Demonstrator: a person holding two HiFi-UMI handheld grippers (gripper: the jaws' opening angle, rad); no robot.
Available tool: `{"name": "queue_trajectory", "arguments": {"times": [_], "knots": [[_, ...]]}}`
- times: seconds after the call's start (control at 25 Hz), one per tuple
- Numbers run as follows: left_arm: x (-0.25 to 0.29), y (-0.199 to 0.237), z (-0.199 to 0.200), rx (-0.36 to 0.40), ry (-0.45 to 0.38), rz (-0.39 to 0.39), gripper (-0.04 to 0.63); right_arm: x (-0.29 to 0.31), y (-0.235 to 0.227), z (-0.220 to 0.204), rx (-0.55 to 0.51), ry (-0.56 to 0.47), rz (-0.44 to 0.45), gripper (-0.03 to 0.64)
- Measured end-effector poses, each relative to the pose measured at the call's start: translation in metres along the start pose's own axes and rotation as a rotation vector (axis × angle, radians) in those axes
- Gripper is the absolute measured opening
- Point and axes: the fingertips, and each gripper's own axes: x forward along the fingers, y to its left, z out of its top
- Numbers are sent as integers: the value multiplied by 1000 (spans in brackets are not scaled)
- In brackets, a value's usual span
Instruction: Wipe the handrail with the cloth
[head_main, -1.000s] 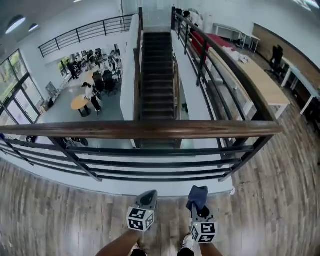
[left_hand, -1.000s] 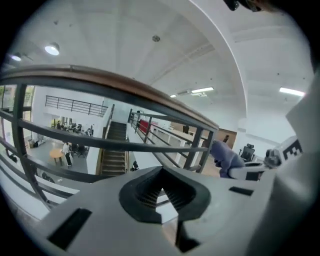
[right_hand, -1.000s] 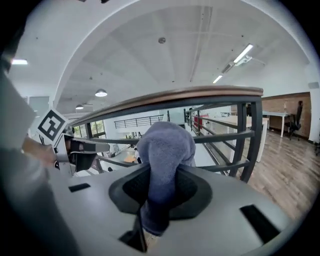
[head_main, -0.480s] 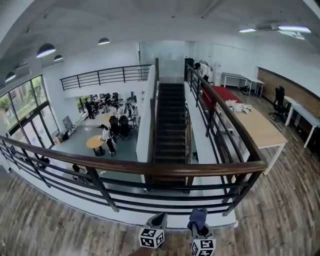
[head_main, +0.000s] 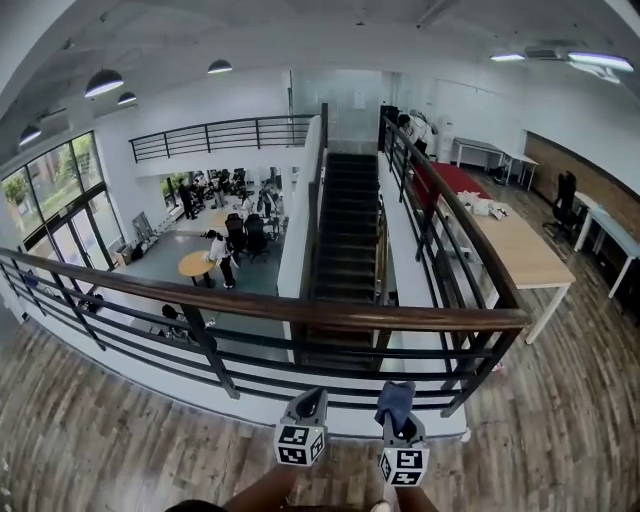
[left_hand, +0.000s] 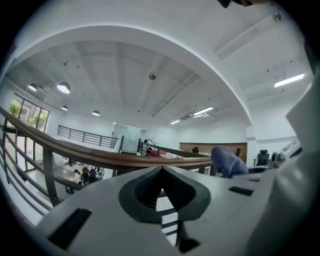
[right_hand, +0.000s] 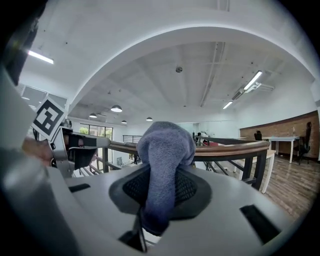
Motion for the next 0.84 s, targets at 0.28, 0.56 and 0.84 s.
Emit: {"name": "queue_trajectory", "arguments": {"times": [0.28,0.56,0.84], "knots": [[-3,9,12,-2,-38,8,2,14,10,7,-16,-6,7,86],[-4,24,11,-17,-30,56,2,27,15,-2,-28,32,5,86],[4,42,35,30,-108,53,2,56,22,27,-25,-91,46,87]]}}
